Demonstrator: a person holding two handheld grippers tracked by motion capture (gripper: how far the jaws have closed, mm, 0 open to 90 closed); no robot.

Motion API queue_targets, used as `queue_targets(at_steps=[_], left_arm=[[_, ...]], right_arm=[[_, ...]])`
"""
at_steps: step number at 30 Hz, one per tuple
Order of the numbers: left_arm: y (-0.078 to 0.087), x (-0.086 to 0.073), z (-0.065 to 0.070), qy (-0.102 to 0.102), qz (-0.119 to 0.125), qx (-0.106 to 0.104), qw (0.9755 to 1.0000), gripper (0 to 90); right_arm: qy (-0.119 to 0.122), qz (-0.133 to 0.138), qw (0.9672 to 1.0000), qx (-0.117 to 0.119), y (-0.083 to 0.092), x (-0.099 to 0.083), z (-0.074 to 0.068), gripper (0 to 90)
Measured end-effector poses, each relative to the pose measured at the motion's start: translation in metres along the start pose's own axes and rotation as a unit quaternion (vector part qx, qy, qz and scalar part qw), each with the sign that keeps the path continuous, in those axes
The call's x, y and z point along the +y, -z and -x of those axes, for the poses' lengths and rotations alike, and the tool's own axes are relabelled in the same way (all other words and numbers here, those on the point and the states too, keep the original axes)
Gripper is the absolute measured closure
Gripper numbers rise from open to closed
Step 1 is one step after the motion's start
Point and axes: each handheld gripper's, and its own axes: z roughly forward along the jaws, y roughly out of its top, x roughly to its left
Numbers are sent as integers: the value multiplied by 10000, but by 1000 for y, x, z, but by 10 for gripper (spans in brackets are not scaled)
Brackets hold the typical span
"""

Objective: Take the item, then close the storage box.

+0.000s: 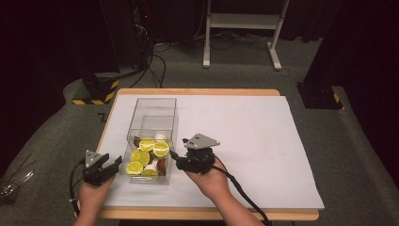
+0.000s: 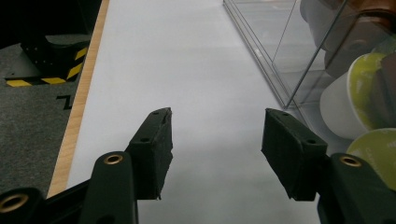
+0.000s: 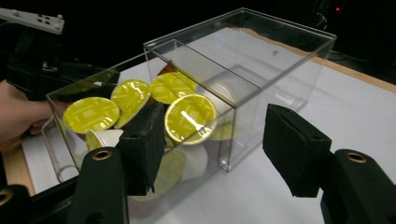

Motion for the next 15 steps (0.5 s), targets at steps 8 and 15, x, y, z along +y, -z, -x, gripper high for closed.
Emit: queue_targets(at_steps=[8,15], left_arm=[[0,0,1,-26,21,-17,10000,431],[1,-1,1,-6,47,-37,10000,429]], right_arm=[[226,-100,9994,249,-22,8,-21,440],[223,-323,9982,442,-42,13,-33,525]])
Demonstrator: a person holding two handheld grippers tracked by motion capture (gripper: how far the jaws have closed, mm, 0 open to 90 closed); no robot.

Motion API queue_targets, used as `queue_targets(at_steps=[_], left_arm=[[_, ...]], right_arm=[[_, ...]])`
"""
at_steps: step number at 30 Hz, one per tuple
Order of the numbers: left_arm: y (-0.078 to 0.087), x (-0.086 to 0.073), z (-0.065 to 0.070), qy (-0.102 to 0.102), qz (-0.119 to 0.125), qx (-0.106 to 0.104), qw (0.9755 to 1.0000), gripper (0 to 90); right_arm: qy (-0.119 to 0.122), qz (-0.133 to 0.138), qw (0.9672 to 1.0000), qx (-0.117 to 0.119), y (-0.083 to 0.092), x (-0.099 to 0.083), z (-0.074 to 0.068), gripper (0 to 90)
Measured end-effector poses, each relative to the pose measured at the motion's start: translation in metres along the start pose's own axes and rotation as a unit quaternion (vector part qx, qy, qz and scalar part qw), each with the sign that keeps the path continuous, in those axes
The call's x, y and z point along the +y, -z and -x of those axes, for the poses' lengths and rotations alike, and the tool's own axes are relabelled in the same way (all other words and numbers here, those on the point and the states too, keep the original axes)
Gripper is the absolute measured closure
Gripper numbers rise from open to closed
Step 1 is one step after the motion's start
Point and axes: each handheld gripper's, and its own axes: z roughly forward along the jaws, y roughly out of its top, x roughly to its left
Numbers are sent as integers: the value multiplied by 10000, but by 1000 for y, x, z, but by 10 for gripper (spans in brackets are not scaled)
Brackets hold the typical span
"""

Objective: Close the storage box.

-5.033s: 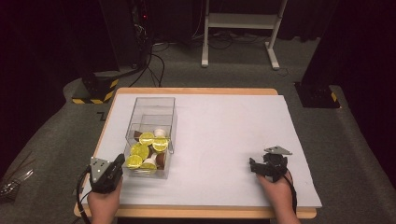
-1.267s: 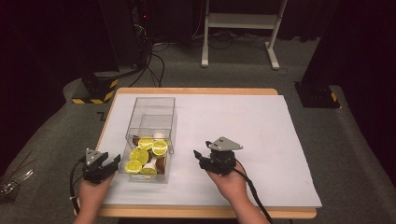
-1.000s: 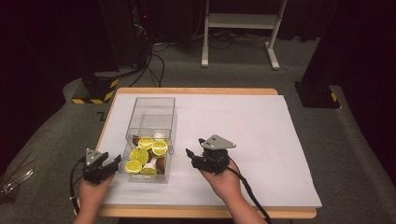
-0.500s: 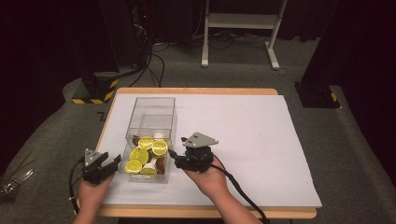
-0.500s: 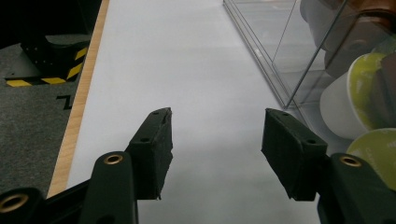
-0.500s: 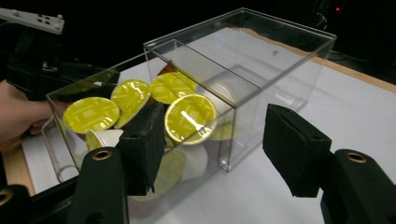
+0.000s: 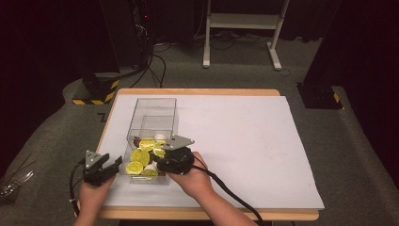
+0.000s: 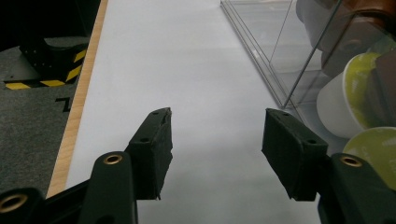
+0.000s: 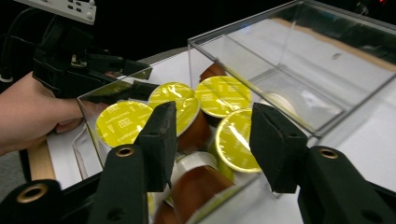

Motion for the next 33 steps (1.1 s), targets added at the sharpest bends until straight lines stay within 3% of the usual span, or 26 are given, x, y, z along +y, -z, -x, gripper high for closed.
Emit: queue_targets(at_steps=[4,9,13,19,26,33], left_arm=[[1,0,-1,-68,-43,-10,10000,429],[1,0,-1,-37,-28,-18,10000,429],[1,0,-1,26,25,-31,10000,429],[1,0,-1,-23,-10,-60,10000,429],[2,0,-1,83,79,-102,9999,428],[3,0,-1,32,28,-100,9999,429]], right_arm=[[-91,-64,9999,123,-10,3,-1,537],[28,-156,9998,149,-20,9,-7,562],[117,-217,9997,81,-26,13,-12,569],[95,-371,9992,106,-33,16,-14,630],[51,-560,9984,6,-41,15,-15,691],[12,-682,9977,-1,-48,15,-14,712]])
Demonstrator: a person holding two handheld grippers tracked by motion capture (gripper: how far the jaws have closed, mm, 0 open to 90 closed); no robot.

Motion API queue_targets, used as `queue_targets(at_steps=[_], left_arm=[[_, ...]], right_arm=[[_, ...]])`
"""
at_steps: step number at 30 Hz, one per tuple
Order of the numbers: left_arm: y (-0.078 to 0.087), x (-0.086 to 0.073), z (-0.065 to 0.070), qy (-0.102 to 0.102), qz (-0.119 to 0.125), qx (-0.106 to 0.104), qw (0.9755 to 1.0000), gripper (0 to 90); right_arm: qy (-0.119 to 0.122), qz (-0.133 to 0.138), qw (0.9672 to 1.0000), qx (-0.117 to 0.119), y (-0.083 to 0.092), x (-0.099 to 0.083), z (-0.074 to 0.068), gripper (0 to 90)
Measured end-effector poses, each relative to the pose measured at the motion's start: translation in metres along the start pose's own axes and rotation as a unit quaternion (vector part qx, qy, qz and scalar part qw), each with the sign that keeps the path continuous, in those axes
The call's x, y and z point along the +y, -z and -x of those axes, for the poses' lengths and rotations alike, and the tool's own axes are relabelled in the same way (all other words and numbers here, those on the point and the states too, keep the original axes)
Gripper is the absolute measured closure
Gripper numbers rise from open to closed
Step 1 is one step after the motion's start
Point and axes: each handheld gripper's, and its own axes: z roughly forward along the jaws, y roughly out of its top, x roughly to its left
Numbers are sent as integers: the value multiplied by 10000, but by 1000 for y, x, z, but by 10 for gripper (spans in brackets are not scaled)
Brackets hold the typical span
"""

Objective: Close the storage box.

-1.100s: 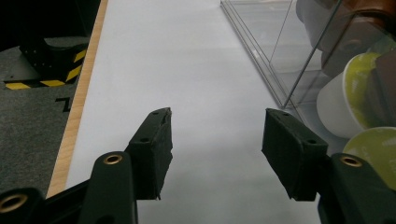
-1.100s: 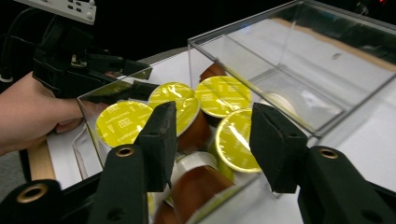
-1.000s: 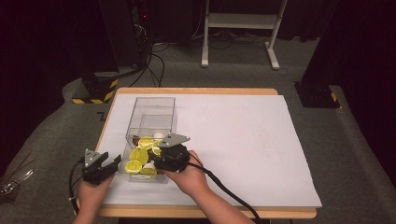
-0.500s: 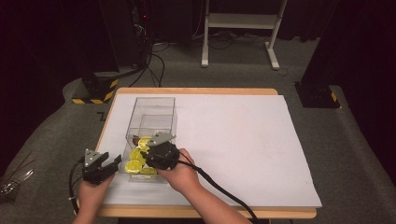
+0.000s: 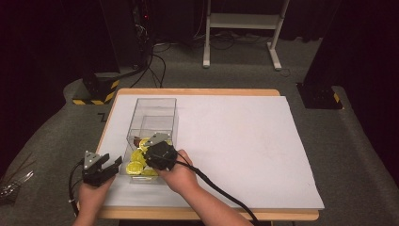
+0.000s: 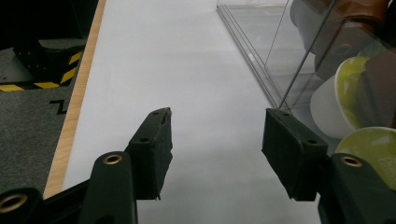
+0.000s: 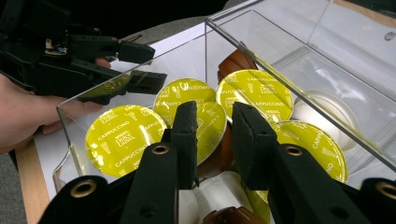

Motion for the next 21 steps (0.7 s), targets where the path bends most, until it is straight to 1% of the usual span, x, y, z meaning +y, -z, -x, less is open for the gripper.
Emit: queue_targets(at_steps=[1,5,7,10,11,12,16,17,20,21], left_arm=[[0,0,1,22,38,5,10000,429],[1,0,0,7,32,-18,10000,429],[1,0,0,45,33,-10,10000,429],[1,0,0,-40,-21,-8,10000,429],[1,0,1,32,46,-15,10000,429],[1,0,0,19,29,-18,10000,429],[1,0,0,40,29,-16,10000,429],[1,0,0,-8,1,-18,10000,429],[1,0,0,36,32,-17,10000,429],[1,0,0,35,30,-15,10000,429]], right_arm=[[-12,-1,10000,-12,-1,0,0,718],[-96,-84,9999,31,-4,-2,3,733],[-151,-129,9998,54,-6,-2,4,739],[-183,-149,9997,94,-8,-2,4,740],[-201,-168,9996,106,-8,-3,4,742],[-167,-147,9997,88,-9,-3,4,753],[-198,-116,9997,113,-8,-3,4,794],[-197,-110,9997,123,-7,-3,4,800],[-127,-63,9998,143,-6,-3,1,820],[-112,-46,9998,158,-6,-4,1,848]])
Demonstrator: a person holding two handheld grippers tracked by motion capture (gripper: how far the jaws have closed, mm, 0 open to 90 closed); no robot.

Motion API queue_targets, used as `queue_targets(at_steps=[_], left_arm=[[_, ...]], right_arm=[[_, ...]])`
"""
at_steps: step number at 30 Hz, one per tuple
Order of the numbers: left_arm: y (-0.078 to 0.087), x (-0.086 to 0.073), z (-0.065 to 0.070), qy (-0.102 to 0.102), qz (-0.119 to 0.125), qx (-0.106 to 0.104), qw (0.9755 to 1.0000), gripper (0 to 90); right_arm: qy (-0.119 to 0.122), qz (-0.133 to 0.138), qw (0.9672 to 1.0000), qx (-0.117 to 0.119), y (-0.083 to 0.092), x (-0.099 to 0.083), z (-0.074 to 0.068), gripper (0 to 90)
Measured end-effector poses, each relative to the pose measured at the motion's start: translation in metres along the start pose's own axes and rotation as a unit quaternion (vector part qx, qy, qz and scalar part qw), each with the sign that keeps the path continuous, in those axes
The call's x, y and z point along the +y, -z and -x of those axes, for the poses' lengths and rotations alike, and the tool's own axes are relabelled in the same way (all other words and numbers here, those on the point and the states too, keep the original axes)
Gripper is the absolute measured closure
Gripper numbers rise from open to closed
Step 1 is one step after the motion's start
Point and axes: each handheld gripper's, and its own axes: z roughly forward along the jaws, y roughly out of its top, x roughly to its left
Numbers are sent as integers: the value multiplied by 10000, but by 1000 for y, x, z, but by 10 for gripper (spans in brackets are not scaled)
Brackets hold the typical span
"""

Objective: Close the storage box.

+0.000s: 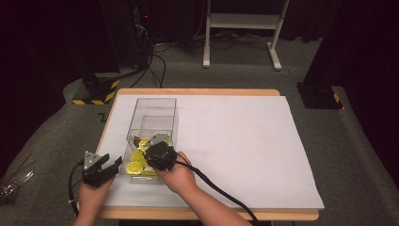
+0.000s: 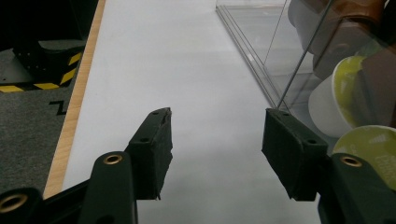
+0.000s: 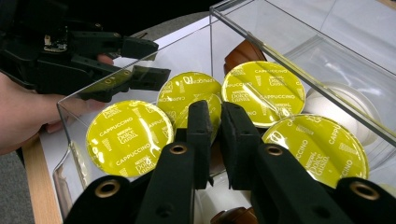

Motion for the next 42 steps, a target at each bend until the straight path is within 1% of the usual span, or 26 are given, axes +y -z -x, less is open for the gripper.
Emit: queue_targets(at_steps=[3,5,8,13,14,16,22,23,25,31,35,38,42], left_arm=[[0,0,0,-16,0,2,10000,429],[0,0,0,-30,-12,1,10000,429],[0,0,0,7,15,5,10000,429],[0,0,0,-1,16,6,10000,429],[0,0,0,-29,-15,4,10000,429],[0,0,0,1,11,2,10000,429],[0,0,0,-35,-32,-6,10000,430],[0,-1,1,-12,-22,2,10000,430],[0,-1,0,-65,-51,4,10000,430],[0,-1,1,-56,-42,11,10000,430],[0,-1,0,-107,-67,7,9999,430],[0,-1,1,-82,-41,14,10000,429],[0,-1,1,-78,-40,13,10000,430]], right_arm=[[37,23,10000,14,1,-1,-1,863],[29,41,10000,45,2,-1,-1,893],[30,29,10000,86,2,-2,-1,898],[56,27,9999,98,2,-2,-1,900],[76,49,9999,104,2,-2,-2,900],[76,73,9999,99,3,-3,-2,900],[130,155,9998,39,7,-5,-2,900],[137,173,9998,31,7,-5,-2,900],[127,193,9997,28,9,-6,-1,900],[127,331,9994,14,15,-6,0,900],[153,435,9989,-18,20,-5,-1,900],[185,483,9986,-50,24,-5,-1,900],[172,541,9984,-62,27,-5,0,900]])
